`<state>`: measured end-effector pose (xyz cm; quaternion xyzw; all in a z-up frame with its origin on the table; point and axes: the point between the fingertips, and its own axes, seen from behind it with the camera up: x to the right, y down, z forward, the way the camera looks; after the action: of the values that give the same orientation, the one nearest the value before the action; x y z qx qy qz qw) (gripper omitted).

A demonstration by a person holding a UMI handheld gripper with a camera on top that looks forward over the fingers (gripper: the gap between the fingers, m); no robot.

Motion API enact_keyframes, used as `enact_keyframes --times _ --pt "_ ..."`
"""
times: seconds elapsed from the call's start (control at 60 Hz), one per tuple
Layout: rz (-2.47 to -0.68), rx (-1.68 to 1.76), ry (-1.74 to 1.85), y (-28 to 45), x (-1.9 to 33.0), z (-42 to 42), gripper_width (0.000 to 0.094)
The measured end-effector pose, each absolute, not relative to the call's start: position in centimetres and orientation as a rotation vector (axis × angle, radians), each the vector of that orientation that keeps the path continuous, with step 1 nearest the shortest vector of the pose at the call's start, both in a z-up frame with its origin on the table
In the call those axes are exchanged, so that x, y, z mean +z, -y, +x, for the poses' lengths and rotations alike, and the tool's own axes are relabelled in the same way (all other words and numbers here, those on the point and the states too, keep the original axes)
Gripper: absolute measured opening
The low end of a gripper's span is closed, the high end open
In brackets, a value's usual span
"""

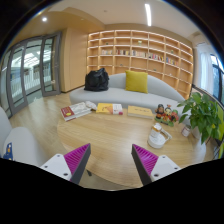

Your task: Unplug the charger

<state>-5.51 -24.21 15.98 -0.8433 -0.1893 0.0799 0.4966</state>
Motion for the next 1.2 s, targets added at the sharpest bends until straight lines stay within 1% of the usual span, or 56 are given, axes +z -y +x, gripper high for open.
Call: enact_keyframes --times 0.1,0.117,0.217,0.417,0.55,0.617,0.667,0.75,0.783,0.8,0.9,0.95,1.0,1.117,1.15,1.2 --pt "-2.085 0.133 0.419 21.6 12.6 -2.3 0.0853" --pt "-2.091 0.120 0.409 21.6 12.5 -1.6 0.0854" --pt "-2.088 0.046 0.331 16.5 9.9 2.3 0.0854" --pt "-2.036 -0.040 0.167 5.6 7.3 8.4 0.0857" --pt "-2.018 -0.033 0.093 -0.3 5.9 9.7 0.0853" --pt "-2.016 -0.022 0.068 -2.5 5.2 9.7 0.0831" --pt "-2.019 -0.009 0.055 -3.7 4.7 9.5 0.0757" --pt "-2.022 0.000 0.037 -5.0 3.8 9.2 0.0560" --pt "-2.011 -0.010 0.016 -5.2 3.9 9.5 0.0469" --pt "-2.005 -0.018 0.006 -5.3 4.0 9.7 0.0438" --pt "-2.011 -0.001 -0.022 -5.2 3.9 9.7 0.0323" --pt "-2.009 -0.004 -0.035 -5.2 4.1 9.7 0.0265" --pt "-2.005 -0.002 -0.047 -5.3 4.2 9.7 0.0237" --pt "-1.995 -0.035 -0.018 -5.1 4.8 9.6 0.0228" --pt "-1.860 -0.046 0.010 -5.5 8.9 9.5 0.0226" --pt "-1.647 -0.152 0.085 -5.0 17.8 9.7 0.0226"
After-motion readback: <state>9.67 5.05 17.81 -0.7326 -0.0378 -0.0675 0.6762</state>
